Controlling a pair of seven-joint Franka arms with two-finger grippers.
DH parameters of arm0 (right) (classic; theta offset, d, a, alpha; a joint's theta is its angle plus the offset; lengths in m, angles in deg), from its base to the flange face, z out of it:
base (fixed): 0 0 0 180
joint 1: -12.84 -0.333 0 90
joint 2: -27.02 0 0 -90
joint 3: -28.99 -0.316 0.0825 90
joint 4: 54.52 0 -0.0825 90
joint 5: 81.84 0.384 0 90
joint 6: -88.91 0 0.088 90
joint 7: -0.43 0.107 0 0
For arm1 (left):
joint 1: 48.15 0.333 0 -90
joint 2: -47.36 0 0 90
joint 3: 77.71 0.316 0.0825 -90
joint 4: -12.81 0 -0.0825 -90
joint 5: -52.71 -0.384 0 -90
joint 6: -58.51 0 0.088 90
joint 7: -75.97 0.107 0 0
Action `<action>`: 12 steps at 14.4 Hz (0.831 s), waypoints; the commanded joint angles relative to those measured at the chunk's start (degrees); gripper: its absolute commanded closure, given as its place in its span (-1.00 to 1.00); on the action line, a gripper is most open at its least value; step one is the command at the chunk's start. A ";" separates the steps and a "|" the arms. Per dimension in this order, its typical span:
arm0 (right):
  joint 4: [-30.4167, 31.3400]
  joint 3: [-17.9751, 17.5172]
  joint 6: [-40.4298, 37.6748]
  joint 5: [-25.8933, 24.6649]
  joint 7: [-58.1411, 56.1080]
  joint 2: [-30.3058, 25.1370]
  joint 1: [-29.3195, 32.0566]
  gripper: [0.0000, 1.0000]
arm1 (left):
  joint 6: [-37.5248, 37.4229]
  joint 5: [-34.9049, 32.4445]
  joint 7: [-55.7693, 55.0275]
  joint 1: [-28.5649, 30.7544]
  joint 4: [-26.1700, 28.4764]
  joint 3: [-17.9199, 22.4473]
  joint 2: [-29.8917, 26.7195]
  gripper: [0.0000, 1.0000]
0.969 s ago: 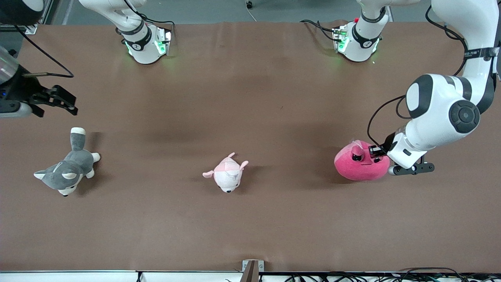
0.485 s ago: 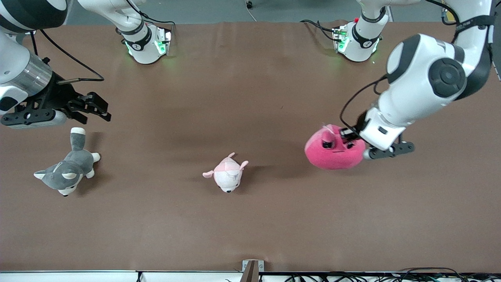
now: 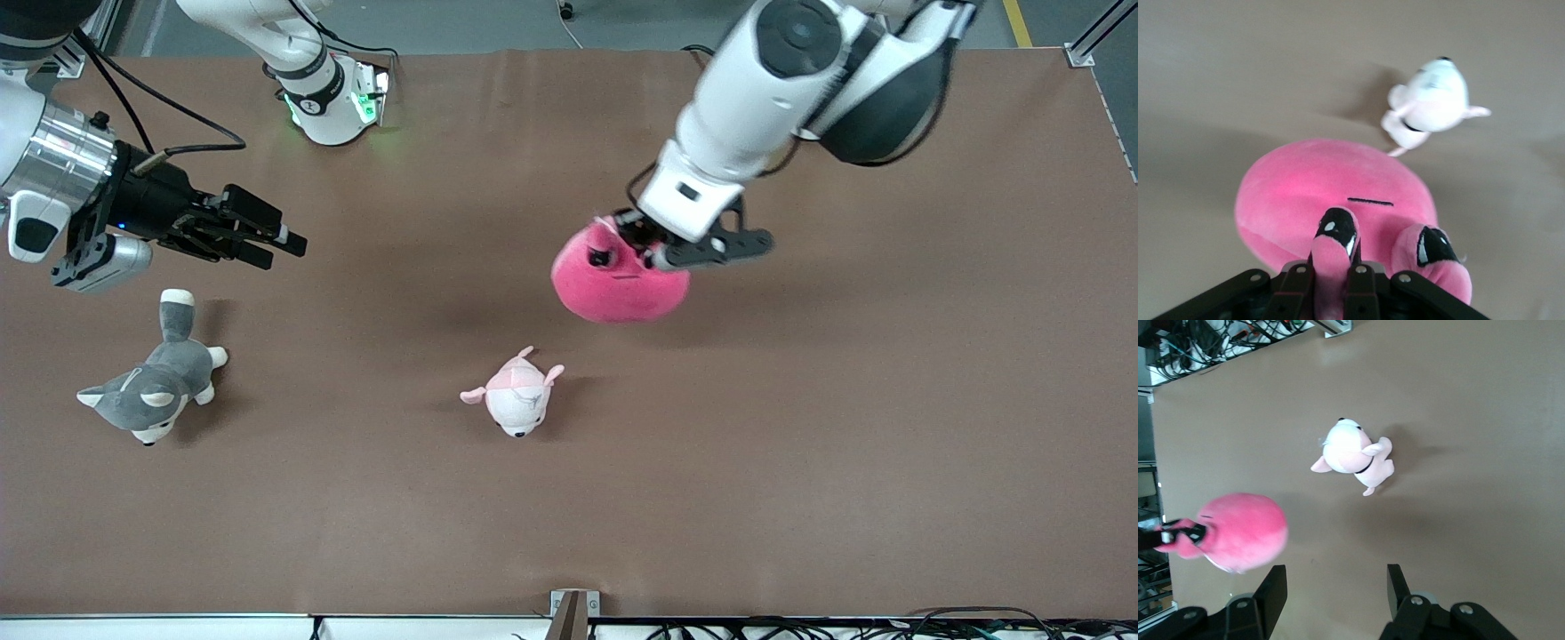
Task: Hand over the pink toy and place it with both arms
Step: 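Lift the pink plush with the left gripper while the right gripper approaches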
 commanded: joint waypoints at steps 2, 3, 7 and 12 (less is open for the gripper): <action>-0.75 0.19 -0.67 1.26 1.18 0.53 -3.04 -0.37 | 5.66 -4.26 -4.23 -7.43 -9.01 1.93 8.24 1.00; -0.75 0.19 -0.76 1.26 1.62 0.53 -4.09 -0.37 | 7.60 -5.06 -4.84 -8.93 -8.93 2.46 8.68 1.00; -0.67 0.19 -0.59 0.65 5.75 0.62 -8.14 -0.38 | 20.23 -4.99 -10.98 -12.37 -9.19 3.87 12.89 1.00; -0.58 0.19 0.38 -2.16 8.30 4.92 -11.40 -0.38 | 22.30 -4.98 -12.32 -13.96 -9.28 4.05 14.93 1.00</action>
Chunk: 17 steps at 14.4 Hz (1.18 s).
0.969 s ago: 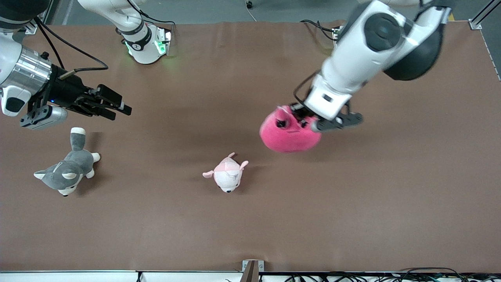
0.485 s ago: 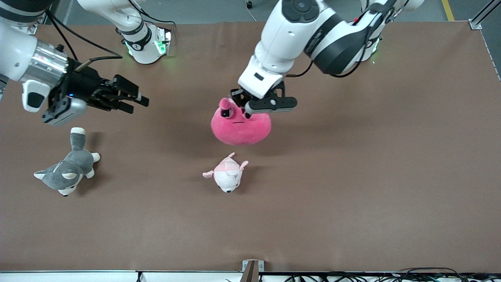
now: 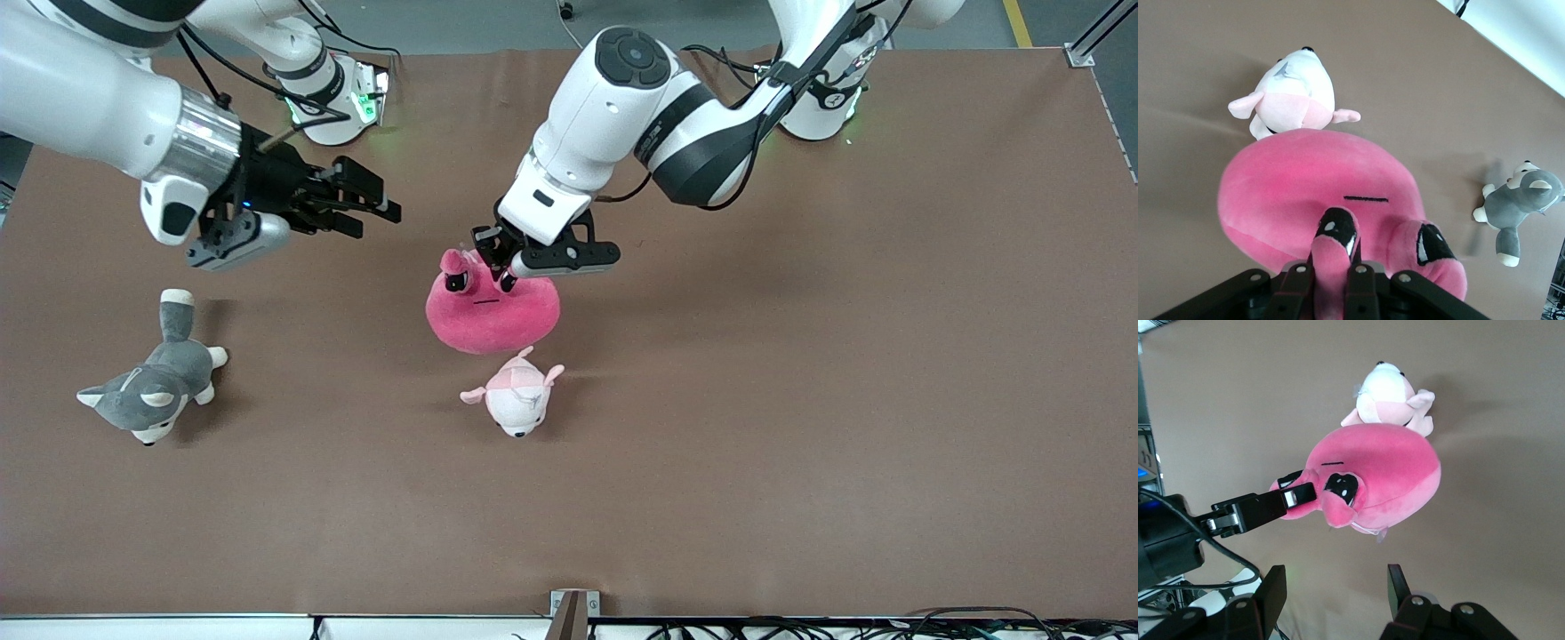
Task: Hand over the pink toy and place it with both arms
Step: 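Lift the pink plush with the left gripper while the right gripper approaches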
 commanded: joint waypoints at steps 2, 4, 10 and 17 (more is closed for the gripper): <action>-0.63 0.45 0.51 -1.73 1.28 3.87 -1.59 -0.38 | 0.05 -1.06 -1.34 -1.04 -2.16 0.57 0.85 1.00; -0.72 0.45 0.86 -1.82 2.07 5.36 -1.77 -0.38 | 0.05 -1.06 -2.30 -0.95 -2.16 0.57 0.49 1.00; -0.98 0.45 1.91 -2.78 2.25 7.74 -1.68 -0.37 | 0.05 -1.06 -3.18 -0.95 -2.16 0.48 0.23 1.00; -3.53 0.62 2.00 -2.52 4.71 8.00 -2.47 -0.37 | 0.05 -1.15 -3.54 -0.95 -2.07 0.48 0.14 1.00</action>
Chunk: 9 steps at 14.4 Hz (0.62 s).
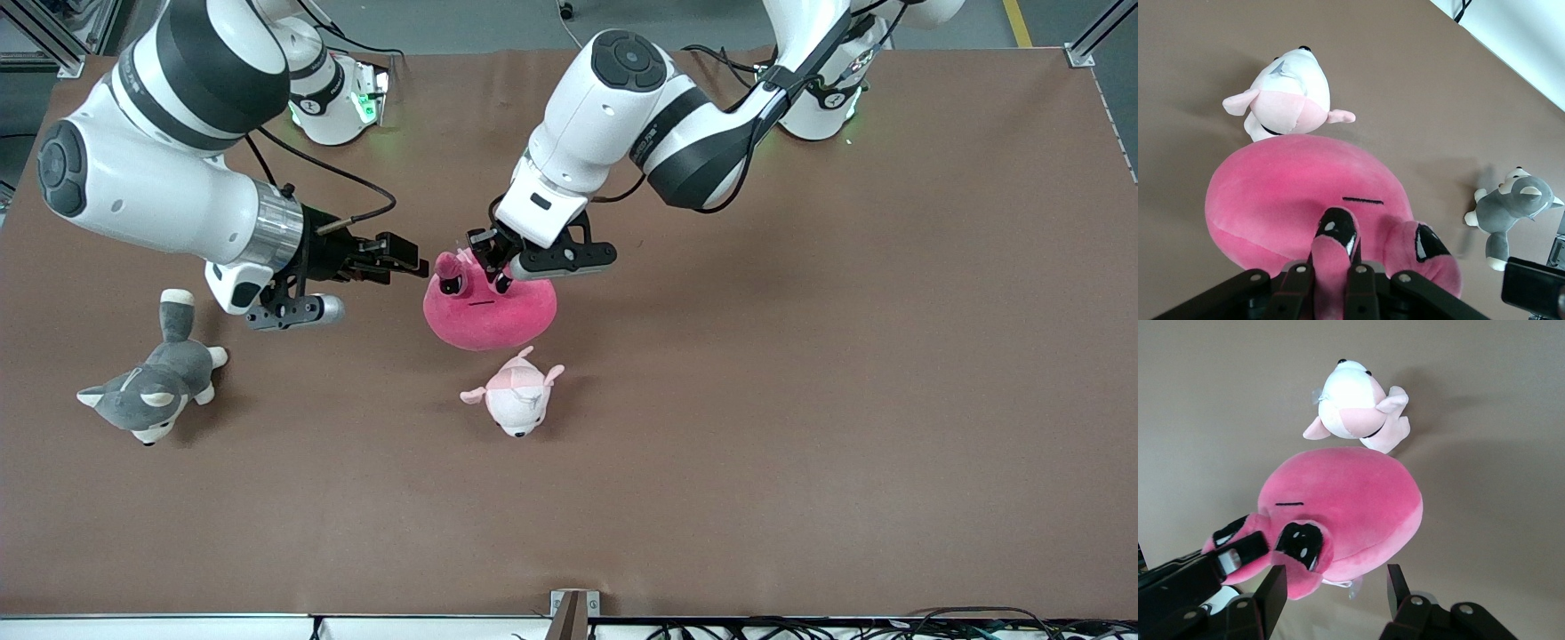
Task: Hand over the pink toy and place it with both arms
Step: 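Grasp the pink plush with the right gripper beside the left gripper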
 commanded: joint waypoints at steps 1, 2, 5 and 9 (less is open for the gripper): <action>-0.75 0.03 -0.14 -0.67 2.09 0.44 -1.49 -0.37 | -0.01 -1.15 -1.52 -0.74 -0.90 0.57 -0.19 1.00; -0.75 -0.05 -0.14 -0.67 2.61 0.61 -1.58 -0.37 | -0.01 -1.15 -1.52 -0.74 -0.90 0.48 -0.19 1.00; -0.83 -0.06 0.99 -0.75 3.15 1.49 -2.11 -0.37 | -0.01 -1.15 -1.52 -0.74 -0.90 0.48 -0.19 1.00; -0.92 -0.06 3.37 -0.76 4.55 2.63 -3.60 -0.37 | -0.01 -1.15 -1.52 -0.74 -0.81 0.48 -0.19 1.00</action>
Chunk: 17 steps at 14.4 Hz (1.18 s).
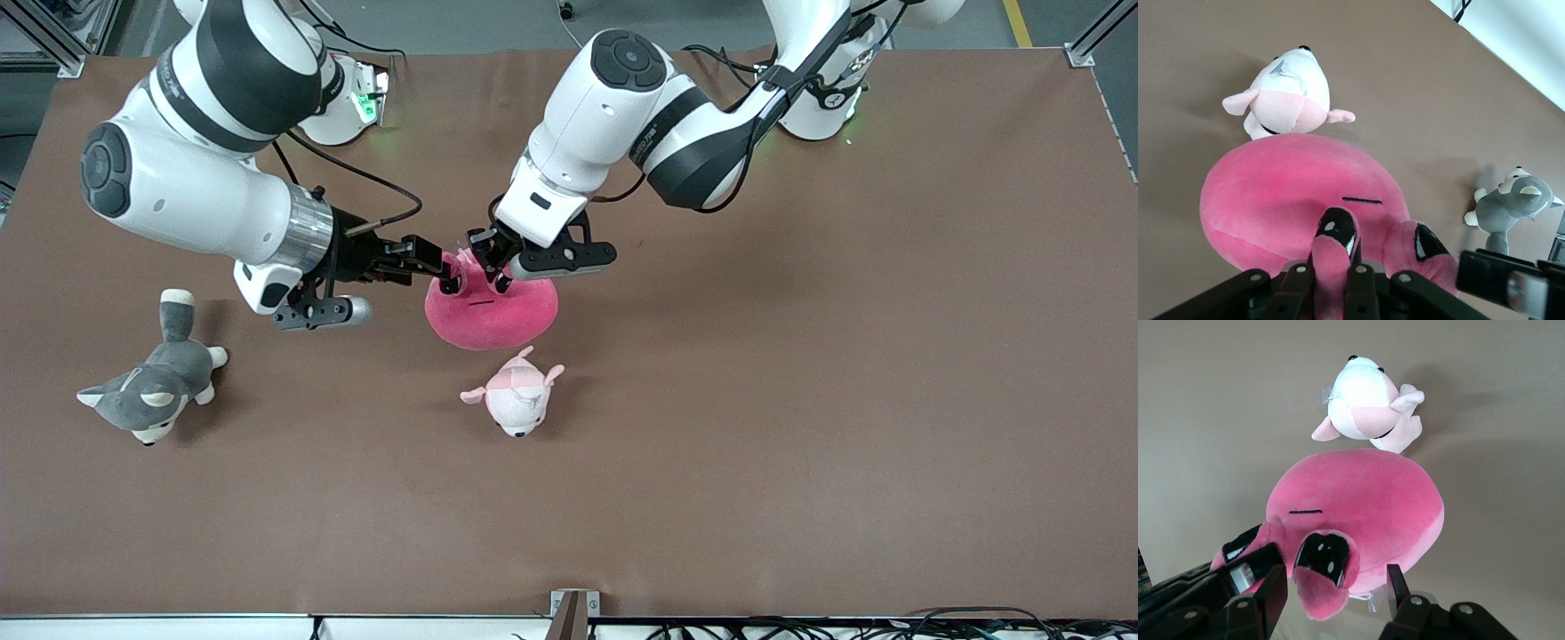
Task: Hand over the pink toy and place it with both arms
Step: 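Grasp the pink plush with the right gripper beside the left gripper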
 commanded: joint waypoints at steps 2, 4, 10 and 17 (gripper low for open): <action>-1.21 0.09 0.59 -0.93 2.14 0.81 -1.09 -0.37 | -0.01 -1.15 -1.51 -0.71 -0.80 0.57 -0.19 1.00; -0.95 0.09 0.24 -0.93 2.14 0.90 -1.18 -0.37 | -0.01 -1.15 -1.51 -0.71 -0.80 0.48 -0.19 1.00; -0.86 0.09 -0.56 -0.93 2.40 1.16 -1.36 -0.37 | -0.01 -1.15 -1.51 -0.71 -0.80 0.48 -0.28 1.00; -0.86 0.09 -0.56 -0.93 2.40 1.78 -1.97 -0.21 | -0.01 -1.15 -1.51 -0.62 -0.71 0.48 -0.37 1.00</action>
